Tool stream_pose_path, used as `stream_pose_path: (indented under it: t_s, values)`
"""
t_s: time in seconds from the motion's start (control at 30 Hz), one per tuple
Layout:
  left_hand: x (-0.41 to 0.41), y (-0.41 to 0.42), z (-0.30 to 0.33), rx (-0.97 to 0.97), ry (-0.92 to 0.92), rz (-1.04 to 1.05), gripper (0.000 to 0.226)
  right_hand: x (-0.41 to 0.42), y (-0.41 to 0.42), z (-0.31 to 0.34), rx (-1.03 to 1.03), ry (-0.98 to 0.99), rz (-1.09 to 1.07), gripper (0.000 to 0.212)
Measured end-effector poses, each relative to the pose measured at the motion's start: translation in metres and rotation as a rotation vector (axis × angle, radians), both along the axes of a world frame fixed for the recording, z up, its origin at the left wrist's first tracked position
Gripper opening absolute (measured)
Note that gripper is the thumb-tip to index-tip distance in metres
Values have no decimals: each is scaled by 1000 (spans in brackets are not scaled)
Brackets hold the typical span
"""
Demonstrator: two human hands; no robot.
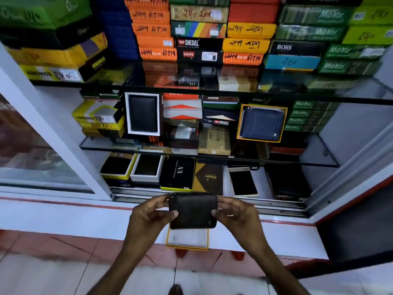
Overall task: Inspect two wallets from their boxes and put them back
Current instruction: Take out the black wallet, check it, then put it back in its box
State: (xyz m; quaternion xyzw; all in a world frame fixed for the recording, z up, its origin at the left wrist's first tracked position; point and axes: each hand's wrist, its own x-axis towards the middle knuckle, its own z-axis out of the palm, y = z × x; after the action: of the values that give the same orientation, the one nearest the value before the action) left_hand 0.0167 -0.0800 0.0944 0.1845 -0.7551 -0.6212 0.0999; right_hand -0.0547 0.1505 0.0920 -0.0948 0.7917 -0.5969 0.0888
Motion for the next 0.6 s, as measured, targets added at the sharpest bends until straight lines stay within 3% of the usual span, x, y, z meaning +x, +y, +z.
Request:
stream_pose_path:
  t_s: [0.1, 0.2, 0.47, 0.53, 0.6]
  values:
    - [-2, -5, -34, -38, -178, 81, 28, -4, -15, -40, 14, -178, -55, 15]
    - [-6, -2, -61, -231, -272, 46, 20, -3, -24, -67, 54, -305, -90, 21]
    - [-16, 3, -101, -358, -378, 56, 32, -5, -33, -97, 339, -341, -130, 12]
    - [-18, 5, -104, -346, -391, 66, 35, -6, -33, -101, 333, -388, -157, 21]
    - [-19, 6, -105, -335, -417, 46, 35, -7, -34, -103, 264, -510, -141, 13]
